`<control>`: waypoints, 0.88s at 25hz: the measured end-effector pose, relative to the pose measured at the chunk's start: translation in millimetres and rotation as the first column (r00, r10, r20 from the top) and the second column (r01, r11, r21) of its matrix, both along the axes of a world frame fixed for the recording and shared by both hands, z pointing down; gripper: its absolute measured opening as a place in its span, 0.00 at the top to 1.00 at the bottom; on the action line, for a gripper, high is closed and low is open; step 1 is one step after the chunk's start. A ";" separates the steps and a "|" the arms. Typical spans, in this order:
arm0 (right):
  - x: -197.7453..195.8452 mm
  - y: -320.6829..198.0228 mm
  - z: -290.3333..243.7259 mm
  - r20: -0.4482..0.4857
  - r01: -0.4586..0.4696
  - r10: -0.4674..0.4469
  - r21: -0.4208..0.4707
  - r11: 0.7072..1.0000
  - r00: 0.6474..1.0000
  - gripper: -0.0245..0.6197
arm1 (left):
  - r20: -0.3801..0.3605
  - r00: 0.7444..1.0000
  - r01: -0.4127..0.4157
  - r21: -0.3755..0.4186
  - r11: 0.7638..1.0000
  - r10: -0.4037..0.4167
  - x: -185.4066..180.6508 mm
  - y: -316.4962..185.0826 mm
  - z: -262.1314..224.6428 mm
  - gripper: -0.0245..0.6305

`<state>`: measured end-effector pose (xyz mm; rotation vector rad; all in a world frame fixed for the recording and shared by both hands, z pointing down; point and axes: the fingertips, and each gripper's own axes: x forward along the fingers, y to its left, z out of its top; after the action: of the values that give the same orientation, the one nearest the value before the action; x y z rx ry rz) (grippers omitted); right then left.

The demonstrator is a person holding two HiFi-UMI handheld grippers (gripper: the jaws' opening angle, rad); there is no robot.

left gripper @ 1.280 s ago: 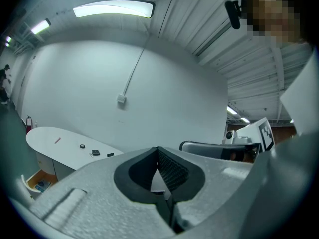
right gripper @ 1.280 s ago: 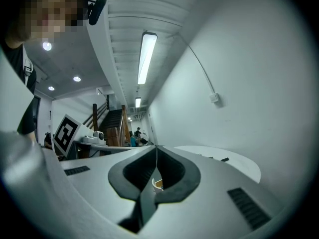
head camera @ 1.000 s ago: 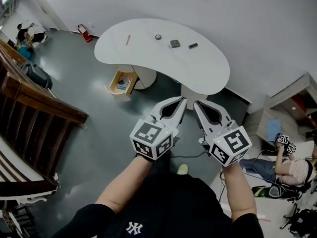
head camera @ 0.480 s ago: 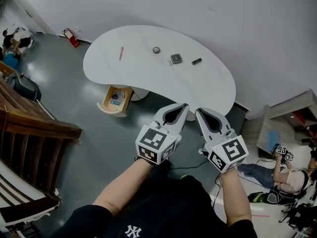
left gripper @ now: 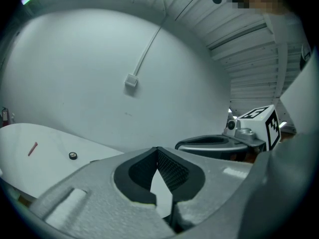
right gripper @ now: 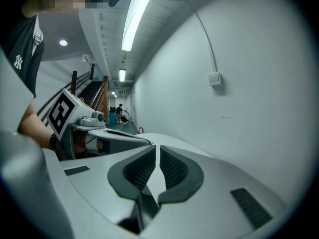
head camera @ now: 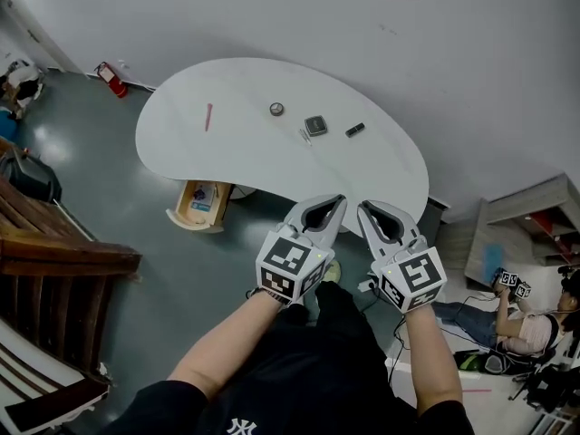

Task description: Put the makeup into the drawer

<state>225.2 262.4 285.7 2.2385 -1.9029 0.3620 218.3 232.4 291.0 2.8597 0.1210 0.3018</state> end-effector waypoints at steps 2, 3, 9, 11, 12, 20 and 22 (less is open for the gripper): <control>15.8 -8.4 7.1 -0.013 0.011 -0.011 -0.021 1.000 1.000 0.93 | 0.007 1.000 0.003 0.001 1.000 -0.003 15.1 -7.5 4.8 0.95; 24.6 -13.1 10.5 -0.020 0.017 -0.018 -0.032 0.999 1.000 0.93 | 0.011 1.000 0.004 0.003 1.000 -0.004 23.3 -11.3 7.3 0.95; 81.3 -33.1 43.4 -0.079 0.073 -0.083 -0.115 0.991 0.993 0.88 | 0.058 0.998 0.025 0.011 1.000 -0.025 74.4 -28.8 37.8 0.95; 100.7 -39.1 54.3 -0.088 0.096 -0.109 -0.139 0.986 0.990 0.86 | 0.076 0.996 0.040 0.016 0.999 -0.041 91.1 -34.9 49.1 0.95; 110.2 -42.9 59.5 -0.092 0.109 -0.123 -0.151 0.983 0.988 0.86 | 0.085 0.995 0.049 0.017 0.999 -0.050 99.6 -39.0 54.2 0.95; 170.0 -74.8 112.4 -0.123 0.226 -0.265 -0.262 0.938 0.956 0.82 | 0.142 0.983 0.117 0.025 0.993 -0.120 157.9 -71.0 95.8 0.95; 182.7 -82.3 127.3 -0.122 0.252 -0.296 -0.284 0.925 0.948 0.81 | 0.157 0.978 0.134 0.022 0.991 -0.136 169.6 -78.4 107.5 0.95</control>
<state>407.9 180.1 413.0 1.7474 -1.9190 0.3536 387.8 153.9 398.5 2.8240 -0.1059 0.5009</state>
